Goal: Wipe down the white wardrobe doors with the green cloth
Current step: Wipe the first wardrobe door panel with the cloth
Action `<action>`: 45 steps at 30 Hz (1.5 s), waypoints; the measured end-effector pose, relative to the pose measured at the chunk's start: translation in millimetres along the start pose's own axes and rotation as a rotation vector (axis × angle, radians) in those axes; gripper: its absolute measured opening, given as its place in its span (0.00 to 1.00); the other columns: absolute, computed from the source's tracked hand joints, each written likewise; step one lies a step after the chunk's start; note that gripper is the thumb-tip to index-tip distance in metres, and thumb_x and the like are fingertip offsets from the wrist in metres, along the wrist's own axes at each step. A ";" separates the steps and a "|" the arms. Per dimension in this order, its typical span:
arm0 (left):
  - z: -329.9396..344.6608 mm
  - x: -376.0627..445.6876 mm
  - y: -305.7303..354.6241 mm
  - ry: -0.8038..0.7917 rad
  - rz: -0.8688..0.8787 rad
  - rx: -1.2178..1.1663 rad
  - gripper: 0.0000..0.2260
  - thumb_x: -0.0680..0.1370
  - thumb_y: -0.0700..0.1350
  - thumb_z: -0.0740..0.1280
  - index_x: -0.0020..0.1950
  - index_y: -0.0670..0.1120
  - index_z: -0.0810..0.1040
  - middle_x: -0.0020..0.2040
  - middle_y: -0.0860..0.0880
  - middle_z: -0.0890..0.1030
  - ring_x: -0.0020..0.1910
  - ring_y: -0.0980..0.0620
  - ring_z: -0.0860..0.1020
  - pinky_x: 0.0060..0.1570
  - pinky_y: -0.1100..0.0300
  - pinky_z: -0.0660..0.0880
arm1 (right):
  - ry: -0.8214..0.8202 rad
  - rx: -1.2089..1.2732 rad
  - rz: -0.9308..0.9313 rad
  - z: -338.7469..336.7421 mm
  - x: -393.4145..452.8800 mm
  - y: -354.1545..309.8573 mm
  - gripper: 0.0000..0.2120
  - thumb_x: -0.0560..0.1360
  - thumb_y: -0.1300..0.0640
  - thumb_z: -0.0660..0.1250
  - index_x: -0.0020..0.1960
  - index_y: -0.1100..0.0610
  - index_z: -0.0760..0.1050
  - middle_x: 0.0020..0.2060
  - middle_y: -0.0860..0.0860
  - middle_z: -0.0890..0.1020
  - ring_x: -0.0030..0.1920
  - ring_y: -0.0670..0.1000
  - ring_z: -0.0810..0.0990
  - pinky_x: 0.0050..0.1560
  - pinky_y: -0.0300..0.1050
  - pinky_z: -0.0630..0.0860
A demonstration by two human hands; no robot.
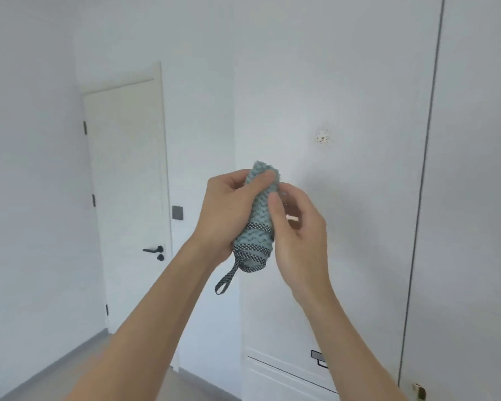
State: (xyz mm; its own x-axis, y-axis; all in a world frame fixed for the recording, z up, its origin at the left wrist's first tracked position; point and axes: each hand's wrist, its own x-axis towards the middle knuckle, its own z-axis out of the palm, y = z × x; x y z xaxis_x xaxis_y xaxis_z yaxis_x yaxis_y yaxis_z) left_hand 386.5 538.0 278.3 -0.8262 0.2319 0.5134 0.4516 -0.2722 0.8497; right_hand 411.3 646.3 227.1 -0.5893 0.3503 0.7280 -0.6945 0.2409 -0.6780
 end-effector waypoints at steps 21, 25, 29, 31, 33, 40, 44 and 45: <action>3.4 92.7 -97.7 -0.457 0.562 0.578 0.23 0.86 0.53 0.57 0.81 0.50 0.67 0.82 0.56 0.64 0.82 0.64 0.52 0.81 0.64 0.49 | 0.293 1.003 0.392 28.9 48.6 24.2 0.17 0.83 0.46 0.62 0.64 0.52 0.82 0.60 0.45 0.84 0.61 0.43 0.82 0.64 0.41 0.75; -0.6 115.5 -98.5 -0.735 0.498 0.494 0.26 0.85 0.53 0.54 0.84 0.50 0.62 0.85 0.58 0.58 0.82 0.67 0.48 0.82 0.62 0.47 | 0.430 0.822 0.244 41.1 61.1 32.2 0.18 0.83 0.46 0.61 0.66 0.53 0.80 0.62 0.46 0.84 0.63 0.44 0.82 0.67 0.42 0.74; -14.3 139.8 -104.1 -0.761 0.608 0.390 0.23 0.84 0.50 0.60 0.79 0.46 0.72 0.79 0.55 0.69 0.80 0.63 0.60 0.77 0.67 0.59 | 0.613 0.751 0.178 59.7 73.9 44.3 0.17 0.83 0.47 0.63 0.64 0.55 0.81 0.61 0.50 0.84 0.60 0.49 0.84 0.65 0.47 0.77; -22.4 151.9 -102.9 -0.751 0.636 0.323 0.17 0.86 0.45 0.64 0.75 0.46 0.77 0.75 0.57 0.74 0.76 0.64 0.67 0.67 0.74 0.68 | 0.689 0.719 0.132 69.4 82.8 43.5 0.16 0.83 0.47 0.64 0.61 0.55 0.82 0.57 0.50 0.86 0.58 0.50 0.85 0.64 0.48 0.79; -30.1 162.2 -98.0 -0.755 0.674 0.269 0.15 0.85 0.43 0.66 0.71 0.46 0.80 0.70 0.57 0.77 0.71 0.65 0.72 0.63 0.76 0.69 | 0.789 0.679 0.054 78.9 97.5 39.4 0.14 0.83 0.46 0.65 0.59 0.54 0.81 0.54 0.49 0.86 0.55 0.50 0.85 0.62 0.46 0.80; -75.3 225.3 -82.7 -0.321 0.883 0.285 0.13 0.79 0.47 0.69 0.62 0.47 0.82 0.64 0.55 0.77 0.70 0.56 0.69 0.71 0.58 0.64 | 1.006 -0.042 -0.275 72.0 168.5 37.5 0.26 0.81 0.40 0.59 0.78 0.39 0.63 0.68 0.34 0.74 0.66 0.45 0.75 0.70 0.51 0.72; -97.5 259.9 -77.9 -0.147 0.763 0.331 0.29 0.80 0.51 0.67 0.79 0.46 0.67 0.80 0.48 0.61 0.80 0.51 0.56 0.77 0.53 0.54 | 0.873 -0.485 -0.264 63.5 211.9 48.0 0.31 0.78 0.36 0.53 0.79 0.42 0.61 0.69 0.44 0.72 0.70 0.52 0.73 0.70 0.59 0.71; -98.9 265.1 -78.5 -0.164 0.714 0.332 0.32 0.81 0.52 0.66 0.83 0.46 0.60 0.83 0.46 0.55 0.82 0.51 0.52 0.79 0.53 0.52 | 0.797 -0.575 -0.259 66.0 222.4 51.8 0.30 0.79 0.38 0.53 0.79 0.46 0.61 0.73 0.46 0.69 0.74 0.54 0.69 0.73 0.62 0.67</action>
State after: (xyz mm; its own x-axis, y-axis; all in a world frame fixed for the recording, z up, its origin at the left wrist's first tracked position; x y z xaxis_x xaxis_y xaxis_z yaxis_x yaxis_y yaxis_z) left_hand 98.7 528.5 335.8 -0.2516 0.2485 0.9354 0.9501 -0.1206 0.2876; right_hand 217.0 676.9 360.6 0.1443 0.6763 0.7223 -0.3337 0.7205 -0.6080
